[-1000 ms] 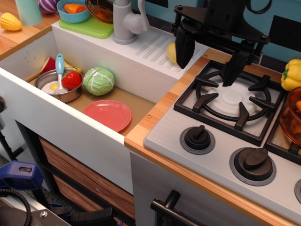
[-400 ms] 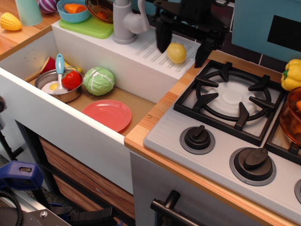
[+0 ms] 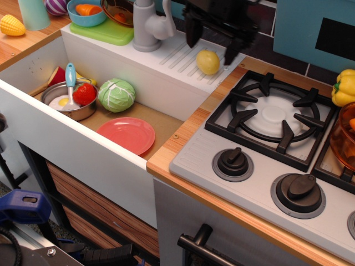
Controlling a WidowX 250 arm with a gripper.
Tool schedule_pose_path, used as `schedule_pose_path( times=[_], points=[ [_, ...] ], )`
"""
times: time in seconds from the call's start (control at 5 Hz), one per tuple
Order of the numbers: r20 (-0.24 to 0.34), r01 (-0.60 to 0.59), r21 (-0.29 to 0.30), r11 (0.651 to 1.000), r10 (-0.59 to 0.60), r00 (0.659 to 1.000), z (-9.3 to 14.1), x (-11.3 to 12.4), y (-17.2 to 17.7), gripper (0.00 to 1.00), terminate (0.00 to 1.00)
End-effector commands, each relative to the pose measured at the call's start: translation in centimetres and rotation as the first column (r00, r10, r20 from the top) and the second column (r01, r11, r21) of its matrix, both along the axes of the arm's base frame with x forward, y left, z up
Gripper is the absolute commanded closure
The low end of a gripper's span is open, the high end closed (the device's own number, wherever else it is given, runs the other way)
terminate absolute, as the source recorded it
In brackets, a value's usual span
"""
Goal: Put potato on plate
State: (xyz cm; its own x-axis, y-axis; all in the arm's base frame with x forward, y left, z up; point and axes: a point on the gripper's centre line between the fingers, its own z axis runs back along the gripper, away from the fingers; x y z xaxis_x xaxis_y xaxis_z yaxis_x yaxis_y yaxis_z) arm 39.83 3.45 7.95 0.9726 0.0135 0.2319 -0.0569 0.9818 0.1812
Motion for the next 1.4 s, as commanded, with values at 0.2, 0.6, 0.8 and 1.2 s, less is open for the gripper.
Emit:
schedule_pose_path(
  times=[0.2,0.6,0.8,1.2],
  points=[
    [0.17,0.115,0.015,0.993,-0.116,0.979,-0.5,4.0,4.2,0.0,0.0],
    [0.215,0.169,-0.028,0.985,-0.159,0.963,-2.1,5.7,4.7,0.0,0.0],
    [0.205,0.156,-0.081,0.984,-0.137,0.969,-2.7,5.7,4.7,0.0,0.0],
    [0.206,0.172,-0.146,0.974,-0.14,0.968,-4.6,6.1,5.0,0.0,0.0]
  ],
)
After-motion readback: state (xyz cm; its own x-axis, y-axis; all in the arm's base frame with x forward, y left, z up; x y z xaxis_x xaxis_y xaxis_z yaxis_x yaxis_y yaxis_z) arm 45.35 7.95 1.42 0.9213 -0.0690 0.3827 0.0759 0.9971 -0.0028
